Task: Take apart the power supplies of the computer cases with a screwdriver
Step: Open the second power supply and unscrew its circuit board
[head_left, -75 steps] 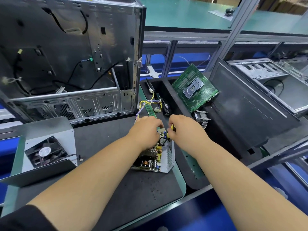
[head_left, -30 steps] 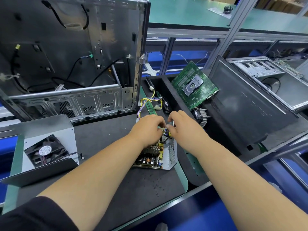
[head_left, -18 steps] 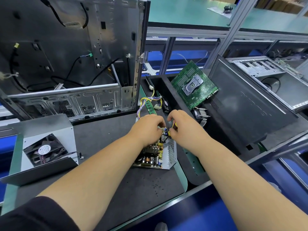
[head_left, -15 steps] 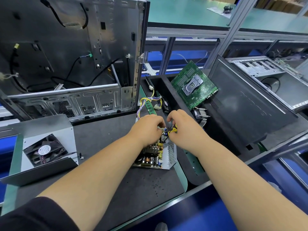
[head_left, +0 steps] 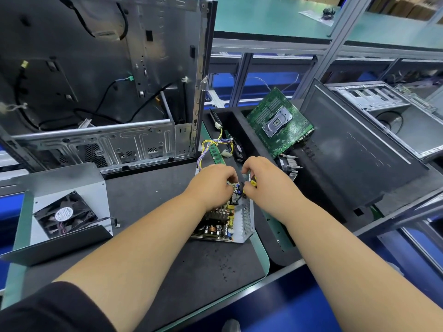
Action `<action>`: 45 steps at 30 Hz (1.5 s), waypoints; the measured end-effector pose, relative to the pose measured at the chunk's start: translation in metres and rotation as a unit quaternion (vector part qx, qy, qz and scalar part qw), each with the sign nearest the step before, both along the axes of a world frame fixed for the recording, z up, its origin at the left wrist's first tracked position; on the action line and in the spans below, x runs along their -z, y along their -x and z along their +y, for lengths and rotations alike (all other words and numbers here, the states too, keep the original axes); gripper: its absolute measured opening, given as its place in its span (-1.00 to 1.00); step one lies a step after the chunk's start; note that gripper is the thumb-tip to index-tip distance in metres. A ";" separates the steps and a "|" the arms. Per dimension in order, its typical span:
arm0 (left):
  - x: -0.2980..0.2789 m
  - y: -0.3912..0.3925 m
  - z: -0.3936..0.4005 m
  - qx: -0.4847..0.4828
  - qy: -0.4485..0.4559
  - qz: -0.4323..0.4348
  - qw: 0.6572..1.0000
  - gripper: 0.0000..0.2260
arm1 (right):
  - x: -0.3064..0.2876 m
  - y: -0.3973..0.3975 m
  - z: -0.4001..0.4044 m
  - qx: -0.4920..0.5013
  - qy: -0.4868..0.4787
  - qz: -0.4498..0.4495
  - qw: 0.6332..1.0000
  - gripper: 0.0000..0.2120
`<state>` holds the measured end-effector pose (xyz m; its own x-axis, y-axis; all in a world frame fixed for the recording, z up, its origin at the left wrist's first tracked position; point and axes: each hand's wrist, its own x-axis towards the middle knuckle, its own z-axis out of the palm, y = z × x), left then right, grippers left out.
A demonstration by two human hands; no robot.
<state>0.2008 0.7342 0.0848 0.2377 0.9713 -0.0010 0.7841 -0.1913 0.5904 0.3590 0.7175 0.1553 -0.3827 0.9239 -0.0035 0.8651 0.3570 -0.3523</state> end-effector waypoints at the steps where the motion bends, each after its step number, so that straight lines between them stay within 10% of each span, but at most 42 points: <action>1: 0.000 0.000 0.000 0.000 0.000 0.000 1.000 -0.78 | 0.001 0.000 0.000 -0.001 -0.001 -0.002 1.000 -0.80; 31: 0.008 -0.034 0.053 0.129 0.170 0.218 0.952 -0.71 | -0.011 -0.023 -0.004 0.033 -0.038 0.084 0.995 -0.82; 45: 0.013 -0.028 0.063 0.095 0.172 0.109 0.974 -0.61 | -0.006 -0.018 0.000 0.042 -0.035 0.071 0.996 -0.84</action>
<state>0.2288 0.7972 0.0720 0.3714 0.8428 -0.3895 0.8680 -0.1663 0.4678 0.3769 0.7171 0.1612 -0.2967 0.9485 0.1110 0.8360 0.3142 -0.4499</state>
